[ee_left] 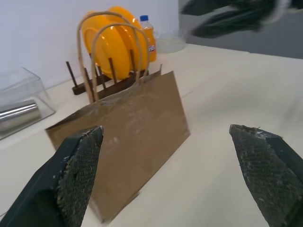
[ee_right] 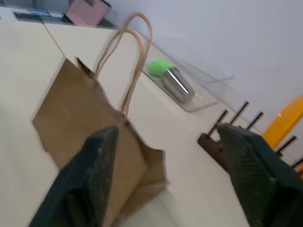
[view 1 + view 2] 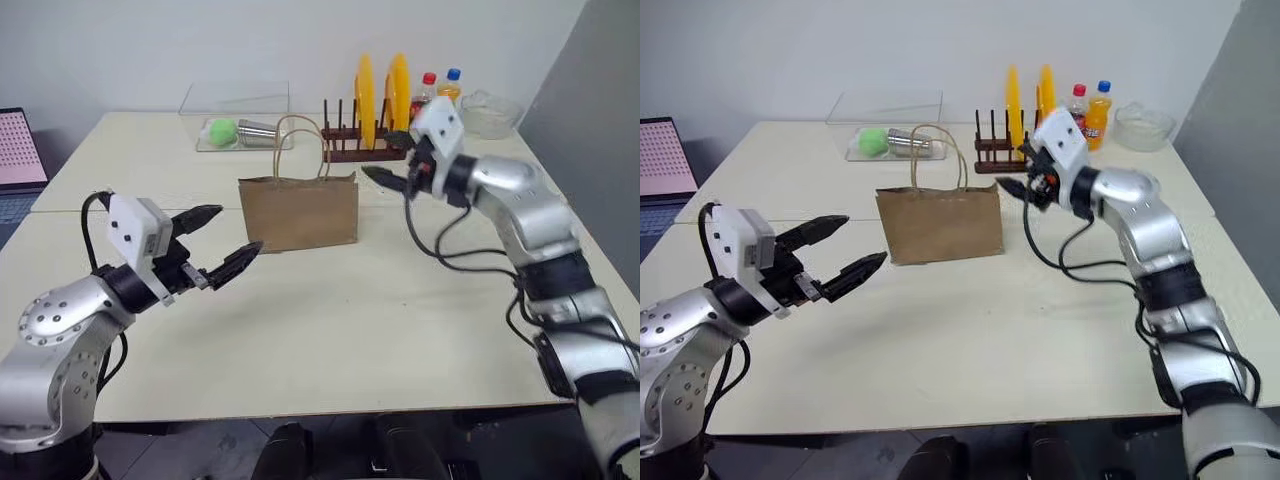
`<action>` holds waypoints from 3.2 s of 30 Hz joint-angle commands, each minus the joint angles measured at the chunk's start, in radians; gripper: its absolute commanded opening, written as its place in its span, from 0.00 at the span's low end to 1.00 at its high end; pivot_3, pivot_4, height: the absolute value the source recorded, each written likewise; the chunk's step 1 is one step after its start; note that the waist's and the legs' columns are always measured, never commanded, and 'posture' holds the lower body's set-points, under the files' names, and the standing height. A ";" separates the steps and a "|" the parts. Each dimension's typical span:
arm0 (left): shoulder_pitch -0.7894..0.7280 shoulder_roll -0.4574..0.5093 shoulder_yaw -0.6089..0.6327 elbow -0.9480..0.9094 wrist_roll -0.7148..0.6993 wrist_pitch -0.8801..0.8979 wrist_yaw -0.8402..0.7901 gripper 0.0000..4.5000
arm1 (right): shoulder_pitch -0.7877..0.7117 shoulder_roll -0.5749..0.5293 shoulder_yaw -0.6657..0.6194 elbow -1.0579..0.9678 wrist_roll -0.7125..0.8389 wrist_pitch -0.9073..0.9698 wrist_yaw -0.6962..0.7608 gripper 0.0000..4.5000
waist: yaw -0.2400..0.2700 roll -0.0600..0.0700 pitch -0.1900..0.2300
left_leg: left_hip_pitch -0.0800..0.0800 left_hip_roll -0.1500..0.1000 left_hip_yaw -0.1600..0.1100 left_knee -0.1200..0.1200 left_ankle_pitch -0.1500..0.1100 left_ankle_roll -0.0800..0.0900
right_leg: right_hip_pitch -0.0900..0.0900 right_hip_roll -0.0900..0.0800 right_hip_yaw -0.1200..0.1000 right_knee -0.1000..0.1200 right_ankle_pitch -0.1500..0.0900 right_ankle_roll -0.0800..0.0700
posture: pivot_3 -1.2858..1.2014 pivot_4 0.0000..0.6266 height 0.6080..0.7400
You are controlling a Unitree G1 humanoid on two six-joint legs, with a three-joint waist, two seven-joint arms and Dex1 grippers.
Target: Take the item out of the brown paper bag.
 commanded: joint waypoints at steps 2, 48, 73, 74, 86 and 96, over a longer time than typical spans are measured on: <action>0.042 -0.004 -0.002 -0.087 -0.072 0.013 0.037 1.00 | -0.220 0.083 0.026 0.427 -0.149 -0.251 -0.002 0.38 | 0.000 0.000 0.000 | 0.000 0.000 0.001 -0.001 0.000 0.000 | 0.000 0.000 0.000 0.000 0.000 0.000 | 0.52 0.24 1.00; 0.294 0.192 -0.104 -0.037 0.057 -0.232 -0.181 1.00 | 0.060 0.082 0.030 -0.099 -0.205 -0.256 0.633 0.01 | 0.008 0.006 0.004 | 0.000 0.000 -0.004 -0.002 0.000 0.000 | 0.000 0.000 -0.003 -0.001 -0.002 -0.003 | 0.52 0.24 1.00; -0.083 0.134 -0.620 0.520 0.509 -1.114 -0.496 1.00 | 0.975 -0.216 -0.146 -1.212 0.121 0.440 0.207 0.86 | 0.032 0.006 0.003 | 0.000 0.000 -0.003 -0.011 0.000 -0.001 | 0.001 -0.001 -0.005 -0.011 -0.006 0.003 | 0.52 0.24 1.00; -0.088 0.123 -0.628 0.523 0.504 -1.110 -0.496 1.00 | 0.987 -0.222 -0.147 -1.220 0.125 0.442 0.200 0.86 | 0.030 0.006 0.003 | 0.000 0.001 -0.003 -0.012 0.000 -0.001 | 0.001 0.000 -0.005 -0.013 -0.005 0.004 | 0.52 0.24 1.00; -0.115 0.092 -0.688 0.567 0.477 -1.102 -0.539 0.36 | 1.022 -0.274 -0.144 -1.249 0.169 0.453 0.152 0.87 | 0.026 0.006 0.003 | 0.002 0.001 -0.004 -0.012 0.000 0.000 | 0.005 0.000 -0.005 -0.015 -0.004 0.005 | 0.52 0.24 1.00; -0.179 0.033 -0.666 0.551 0.406 -0.944 -0.494 0.00 | 1.023 -0.311 -0.139 -1.253 0.185 0.435 0.146 0.87 | 0.027 0.006 0.003 | 0.001 0.000 -0.006 -0.012 0.000 0.000 | 0.006 0.000 -0.006 -0.016 -0.004 0.005 | 0.52 0.24 1.00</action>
